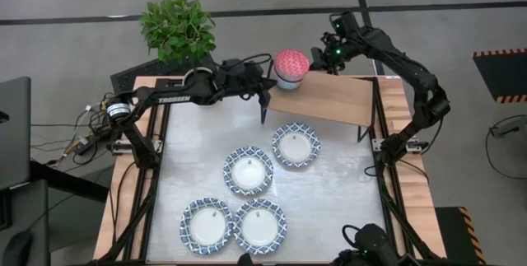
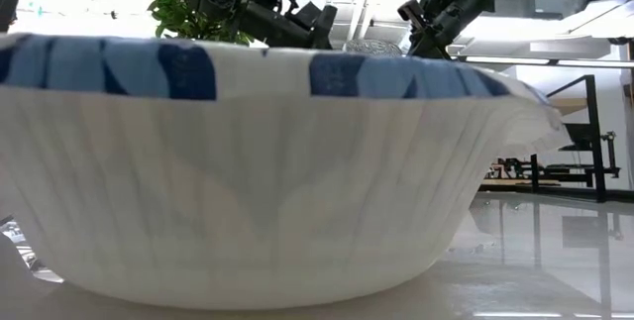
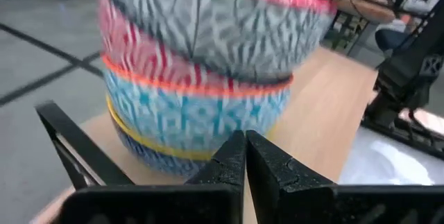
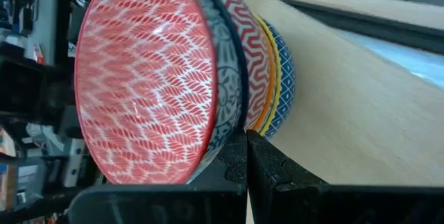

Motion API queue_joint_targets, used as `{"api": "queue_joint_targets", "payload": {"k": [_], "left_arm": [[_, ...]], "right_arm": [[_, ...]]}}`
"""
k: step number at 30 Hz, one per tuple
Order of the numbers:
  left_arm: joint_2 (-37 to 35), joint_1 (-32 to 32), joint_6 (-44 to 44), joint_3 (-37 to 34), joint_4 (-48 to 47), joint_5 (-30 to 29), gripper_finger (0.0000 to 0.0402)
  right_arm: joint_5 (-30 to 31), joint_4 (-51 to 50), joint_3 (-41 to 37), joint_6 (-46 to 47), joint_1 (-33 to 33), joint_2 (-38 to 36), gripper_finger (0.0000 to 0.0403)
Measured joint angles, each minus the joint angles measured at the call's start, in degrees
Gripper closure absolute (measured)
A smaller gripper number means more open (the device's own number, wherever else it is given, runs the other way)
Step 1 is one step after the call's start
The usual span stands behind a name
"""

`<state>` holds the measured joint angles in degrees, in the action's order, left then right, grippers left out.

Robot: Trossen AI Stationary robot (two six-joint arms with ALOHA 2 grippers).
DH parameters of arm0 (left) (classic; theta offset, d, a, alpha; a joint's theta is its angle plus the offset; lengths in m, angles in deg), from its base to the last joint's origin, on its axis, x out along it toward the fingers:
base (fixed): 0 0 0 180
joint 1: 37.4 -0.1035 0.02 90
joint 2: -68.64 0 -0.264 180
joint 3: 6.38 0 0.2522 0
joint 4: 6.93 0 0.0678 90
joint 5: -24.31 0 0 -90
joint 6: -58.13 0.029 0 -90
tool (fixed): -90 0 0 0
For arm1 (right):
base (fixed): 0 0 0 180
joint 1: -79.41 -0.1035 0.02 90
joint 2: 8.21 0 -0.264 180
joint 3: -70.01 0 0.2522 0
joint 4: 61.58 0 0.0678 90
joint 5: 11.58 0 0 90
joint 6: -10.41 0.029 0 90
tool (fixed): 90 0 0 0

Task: Place and stack bowls onto a shelf
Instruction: Adjust the stack of bowls on the shelf, then put the top right white bowl on the shelf

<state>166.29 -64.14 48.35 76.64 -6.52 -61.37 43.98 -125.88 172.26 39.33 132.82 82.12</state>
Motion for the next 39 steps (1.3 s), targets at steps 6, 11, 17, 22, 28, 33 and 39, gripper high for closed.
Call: {"api": "queue_joint_targets", "payload": {"k": [6,11,17,22,28,33,39], "left_arm": [[0.1,-0.1,0.6,0.0,-2.1,-0.3,0.0401],[0.1,-0.5,-0.2,0.0,-2.3,-0.3,0.0401],[0.1,-0.5,-0.7,0.0,-2.3,-0.3,0.0401],[-1.4,-0.5,-4.2,0.0,-3.3,2.1,0.0401],[-11.6,0.1,-3.3,0.0,-14.2,6.5,0.0401],[-22.6,0.9,-0.5,0.0,-28.0,11.1,0.0401],[-34.8,3.3,0.1,0.0,-39.4,11.6,0.0382]], "right_arm": [[0.0,-0.1,0.2,0.0,0.7,0.0,0.0386],[2.1,1.5,3.7,0.2,2.9,0.0,0.0379],[1.4,10.4,4.7,4.3,5.7,-0.1,0.0386],[0.1,9.2,4.7,3.0,5.9,-0.2,0.0374],[-1.4,0.7,4.7,-4.8,3.4,-5.0,0.0361],[3.4,-9.2,4.7,-14.1,-6.1,-8.7,0.0367],[17.2,-18.6,4.7,-20.2,-25.3,-10.2,0.0364]]}}
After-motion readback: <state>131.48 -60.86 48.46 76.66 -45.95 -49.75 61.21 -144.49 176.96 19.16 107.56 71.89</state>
